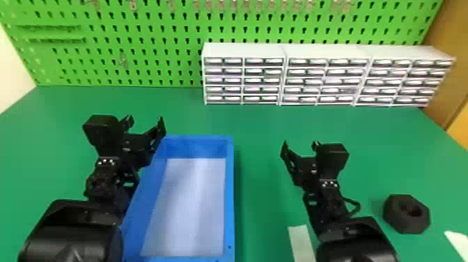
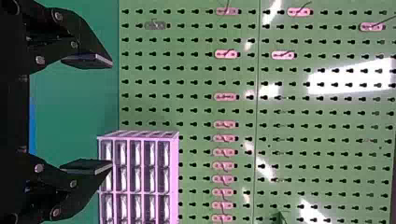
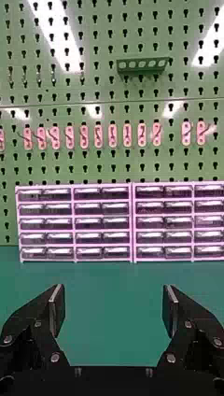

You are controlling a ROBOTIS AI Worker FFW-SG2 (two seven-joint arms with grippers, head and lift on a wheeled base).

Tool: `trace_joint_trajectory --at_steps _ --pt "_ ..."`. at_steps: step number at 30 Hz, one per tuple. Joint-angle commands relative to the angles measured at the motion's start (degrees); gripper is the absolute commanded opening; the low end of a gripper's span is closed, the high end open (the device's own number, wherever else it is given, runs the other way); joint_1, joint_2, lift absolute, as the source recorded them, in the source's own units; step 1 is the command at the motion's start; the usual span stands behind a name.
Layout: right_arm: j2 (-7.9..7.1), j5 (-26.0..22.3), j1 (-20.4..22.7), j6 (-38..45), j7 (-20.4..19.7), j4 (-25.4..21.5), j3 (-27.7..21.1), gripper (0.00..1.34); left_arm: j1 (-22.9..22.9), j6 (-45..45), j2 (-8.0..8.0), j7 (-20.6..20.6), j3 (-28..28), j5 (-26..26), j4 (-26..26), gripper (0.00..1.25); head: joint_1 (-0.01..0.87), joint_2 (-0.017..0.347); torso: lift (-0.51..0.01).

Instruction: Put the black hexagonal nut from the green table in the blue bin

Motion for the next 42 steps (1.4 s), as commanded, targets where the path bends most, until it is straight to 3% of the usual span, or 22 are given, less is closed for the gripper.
trace_joint_trajectory --at_steps 1,11,17,28,36,42 --pt "-0.35 0.00 0.32 3.50 0.17 -3.07 -1.73 0.89 0.02 0.00 0.00 0.00 0.01 0.00 -0.06 0.76 0.686 0.052 -0.097" --pt "-1.23 1.67 -0.30 12.03 6.85 -8.96 -8.14 0.89 -0.07 0.00 0.00 0.00 -0.07 0.00 0.02 0.76 0.686 0.052 -0.097" --pt "-2.11 2.46 -1.00 18.18 8.78 -12.74 -10.60 0.89 0.02 0.00 0.00 0.00 -0.07 0.00 -0.06 0.76 0.686 0.052 -0.097" --pt "-5.09 3.69 -1.79 37.25 11.07 -22.41 -15.79 0.89 0.11 0.00 0.00 0.00 0.01 0.00 -0.06 0.76 0.686 0.052 -0.097" --pt "-6.68 2.46 -1.27 43.93 12.74 -25.39 -19.39 0.89 0.02 0.00 0.00 0.00 0.01 -0.08 0.02 0.76 0.686 0.052 -0.097" --pt "-8.87 2.64 -1.27 49.82 14.85 -26.89 -19.39 0.89 0.11 0.00 0.09 0.00 0.01 -0.17 0.02 0.76 0.686 0.052 -0.097"
